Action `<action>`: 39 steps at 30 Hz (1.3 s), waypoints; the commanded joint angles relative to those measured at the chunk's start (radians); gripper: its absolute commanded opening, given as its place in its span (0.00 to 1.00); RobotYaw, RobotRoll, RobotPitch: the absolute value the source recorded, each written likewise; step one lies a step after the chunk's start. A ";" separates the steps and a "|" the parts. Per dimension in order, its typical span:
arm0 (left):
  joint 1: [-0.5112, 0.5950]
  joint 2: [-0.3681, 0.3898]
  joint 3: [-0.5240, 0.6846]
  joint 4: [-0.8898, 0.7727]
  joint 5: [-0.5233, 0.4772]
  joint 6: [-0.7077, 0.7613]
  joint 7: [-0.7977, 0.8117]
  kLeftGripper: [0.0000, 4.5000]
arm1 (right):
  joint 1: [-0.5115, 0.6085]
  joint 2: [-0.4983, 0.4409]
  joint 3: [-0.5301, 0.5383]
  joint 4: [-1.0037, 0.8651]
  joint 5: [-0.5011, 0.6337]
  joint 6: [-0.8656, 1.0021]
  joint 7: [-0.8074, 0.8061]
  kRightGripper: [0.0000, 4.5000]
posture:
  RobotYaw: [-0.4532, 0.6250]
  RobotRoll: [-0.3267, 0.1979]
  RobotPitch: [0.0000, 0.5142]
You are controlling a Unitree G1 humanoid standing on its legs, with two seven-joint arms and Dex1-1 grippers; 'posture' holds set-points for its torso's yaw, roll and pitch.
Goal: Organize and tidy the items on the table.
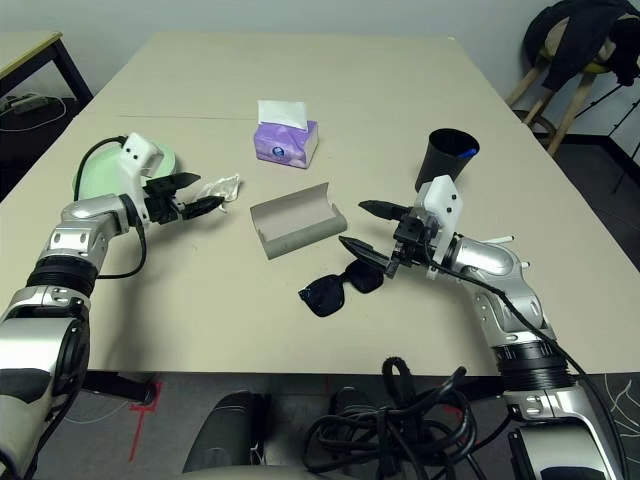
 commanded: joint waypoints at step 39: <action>-0.207 0.013 0.347 0.123 -0.107 0.098 0.688 0.01 | -0.022 0.051 0.006 -0.072 0.023 0.057 -0.030 1.00 | 0.49 0.62 0.16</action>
